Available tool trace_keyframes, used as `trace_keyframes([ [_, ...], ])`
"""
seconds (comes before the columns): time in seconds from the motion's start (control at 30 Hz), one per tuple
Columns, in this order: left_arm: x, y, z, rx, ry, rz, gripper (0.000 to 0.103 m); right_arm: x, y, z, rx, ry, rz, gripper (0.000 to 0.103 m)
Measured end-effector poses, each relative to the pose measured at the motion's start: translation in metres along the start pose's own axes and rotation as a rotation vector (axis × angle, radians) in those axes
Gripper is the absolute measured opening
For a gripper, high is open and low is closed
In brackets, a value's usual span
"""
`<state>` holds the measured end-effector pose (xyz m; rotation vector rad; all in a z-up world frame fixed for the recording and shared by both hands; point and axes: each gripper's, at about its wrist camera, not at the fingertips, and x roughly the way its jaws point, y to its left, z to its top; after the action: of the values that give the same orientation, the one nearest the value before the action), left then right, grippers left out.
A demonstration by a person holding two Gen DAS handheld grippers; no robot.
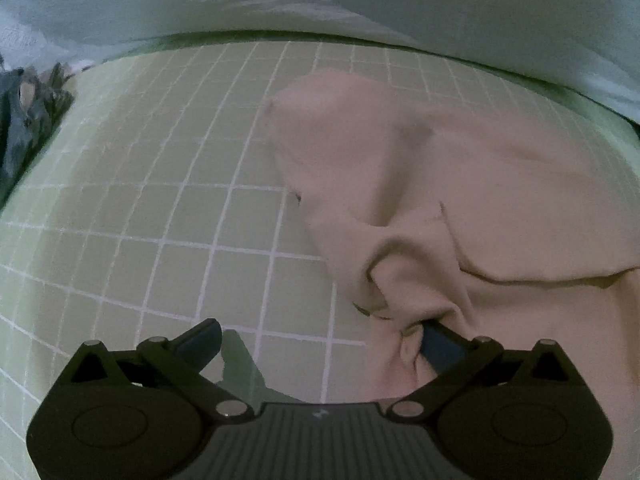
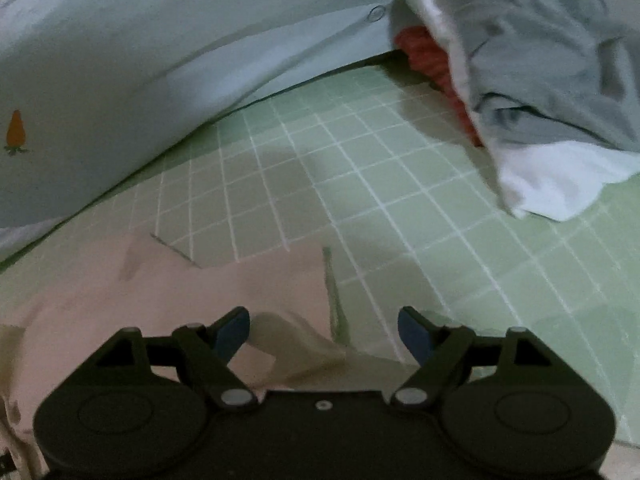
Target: Fold clothes
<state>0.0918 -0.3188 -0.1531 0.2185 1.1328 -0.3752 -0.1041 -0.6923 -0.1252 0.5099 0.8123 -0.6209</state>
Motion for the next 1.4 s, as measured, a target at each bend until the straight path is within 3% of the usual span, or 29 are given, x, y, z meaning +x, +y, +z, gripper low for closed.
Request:
trace_keyframes([
  [0.13, 0.001, 0.002, -0.002, -0.034, 0.009, -0.019, 0.103, 0.012, 0.009, 0.007, -0.043, 0.009, 0.027, 0.076],
  [0.17, 0.001, 0.002, -0.003, -0.031, 0.006, -0.018, 0.103, 0.013, 0.012, 0.008, -0.053, 0.007, 0.030, 0.066],
  [0.27, 0.002, 0.001, -0.003, -0.025, -0.001, -0.017, 0.103, 0.016, 0.015, 0.016, -0.047, 0.031, 0.073, 0.012],
  [0.3, 0.002, 0.001, -0.003, -0.025, -0.002, -0.017, 0.103, 0.015, 0.015, 0.020, -0.036, 0.032, 0.076, 0.003],
  [0.37, 0.002, 0.002, -0.003, -0.021, -0.001, -0.020, 0.103, 0.005, 0.021, 0.028, -0.067, -0.019, 0.088, 0.003],
  [0.47, 0.001, 0.004, -0.003, -0.011, 0.001, -0.028, 0.103, -0.046, 0.023, 0.046, -0.055, -0.220, 0.101, 0.002],
  [0.57, -0.003, 0.006, -0.005, -0.007, 0.003, -0.039, 0.103, -0.097, 0.003, 0.058, 0.126, -0.408, 0.107, 0.002],
  [0.73, -0.011, 0.009, -0.001, -0.012, -0.001, -0.080, 0.103, -0.073, -0.023, 0.055, 0.139, -0.276, -0.002, 0.002],
  [0.9, -0.032, 0.032, 0.013, -0.112, -0.070, -0.180, 0.103, -0.074, -0.023, 0.039, 0.121, -0.253, -0.006, 0.003],
  [1.17, -0.015, 0.040, 0.070, -0.178, -0.118, -0.222, 0.098, -0.065, -0.033, 0.040, 0.140, -0.224, -0.026, 0.003],
  [1.27, 0.001, 0.035, 0.092, -0.205, -0.095, -0.252, 0.084, -0.064, -0.035, 0.043, 0.143, -0.215, -0.031, 0.003],
  [1.37, 0.018, 0.031, 0.109, -0.226, -0.067, -0.282, 0.063, -0.061, -0.037, 0.044, 0.145, -0.205, -0.038, 0.003],
  [1.4, 0.023, 0.031, 0.114, -0.234, -0.059, -0.292, 0.046, -0.060, -0.038, 0.045, 0.143, -0.203, -0.039, 0.003],
])
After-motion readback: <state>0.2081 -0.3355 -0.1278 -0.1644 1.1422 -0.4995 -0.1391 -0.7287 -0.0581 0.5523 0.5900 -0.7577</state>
